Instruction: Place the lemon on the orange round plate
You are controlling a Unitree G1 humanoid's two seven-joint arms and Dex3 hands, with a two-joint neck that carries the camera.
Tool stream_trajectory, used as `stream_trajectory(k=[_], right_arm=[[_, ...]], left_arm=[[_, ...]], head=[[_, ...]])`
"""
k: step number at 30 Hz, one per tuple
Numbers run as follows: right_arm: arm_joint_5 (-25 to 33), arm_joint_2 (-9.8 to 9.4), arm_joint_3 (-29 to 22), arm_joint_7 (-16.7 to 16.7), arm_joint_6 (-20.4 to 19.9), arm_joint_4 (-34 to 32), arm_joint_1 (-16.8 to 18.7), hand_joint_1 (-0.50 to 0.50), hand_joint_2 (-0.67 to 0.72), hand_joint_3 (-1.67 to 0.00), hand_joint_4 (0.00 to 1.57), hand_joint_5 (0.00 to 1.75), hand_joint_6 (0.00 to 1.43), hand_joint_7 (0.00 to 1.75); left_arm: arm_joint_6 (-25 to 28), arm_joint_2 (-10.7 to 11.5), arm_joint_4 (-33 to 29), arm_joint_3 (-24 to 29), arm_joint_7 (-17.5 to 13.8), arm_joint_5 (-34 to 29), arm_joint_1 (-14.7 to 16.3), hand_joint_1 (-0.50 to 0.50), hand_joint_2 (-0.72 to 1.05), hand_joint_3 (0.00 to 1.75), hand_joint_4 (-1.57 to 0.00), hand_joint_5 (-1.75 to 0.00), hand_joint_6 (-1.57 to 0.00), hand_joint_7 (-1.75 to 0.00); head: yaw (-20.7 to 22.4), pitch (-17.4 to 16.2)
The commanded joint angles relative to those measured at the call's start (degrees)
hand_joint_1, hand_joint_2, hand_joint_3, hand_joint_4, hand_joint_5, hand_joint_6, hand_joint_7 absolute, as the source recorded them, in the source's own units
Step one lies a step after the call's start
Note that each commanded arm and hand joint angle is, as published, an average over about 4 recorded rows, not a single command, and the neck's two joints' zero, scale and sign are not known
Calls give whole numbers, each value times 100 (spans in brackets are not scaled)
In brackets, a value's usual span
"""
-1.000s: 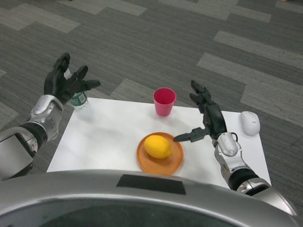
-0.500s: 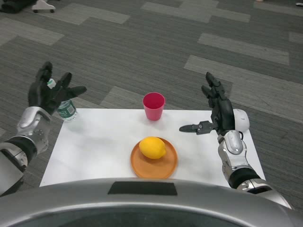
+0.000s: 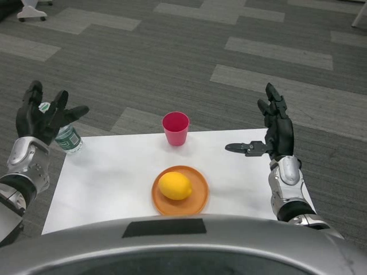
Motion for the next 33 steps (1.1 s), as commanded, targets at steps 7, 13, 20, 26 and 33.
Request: stream_trajectory(k=[7,13,20,26,33], right_arm=[[45,-42,-211,-12,-75,128,-11,4,-3,-24,0,68,0,14],[52,-73,-222,-7,-75,190,-11,4,-3,-24,0,68,0,14],[50,-73,-275,-3,-75,137,0,4,-5,-24,0,68,0,14],[52,-73,-328,-3,-75,135,6,4,-5,-24,0,68,0,14],[43,-34,-363,6,-75,146,-3,4,-10,-24,0,68,0,14]], left_arm=[[-21,-68,97,212,9,-1,-99,50,96,7,-7,0,0,0],[-21,-70,103,274,9,13,-99,50,96,7,-7,0,0,0],[-6,-55,182,309,9,24,-135,50,96,9,-7,0,0,0],[-4,-49,233,324,9,19,-143,50,96,7,-7,0,0,0],[-4,-44,235,370,1,17,-143,50,96,9,-7,0,0,0]], head=[[-398,-29],[-478,-79],[-615,4],[-573,-58],[-461,-151]])
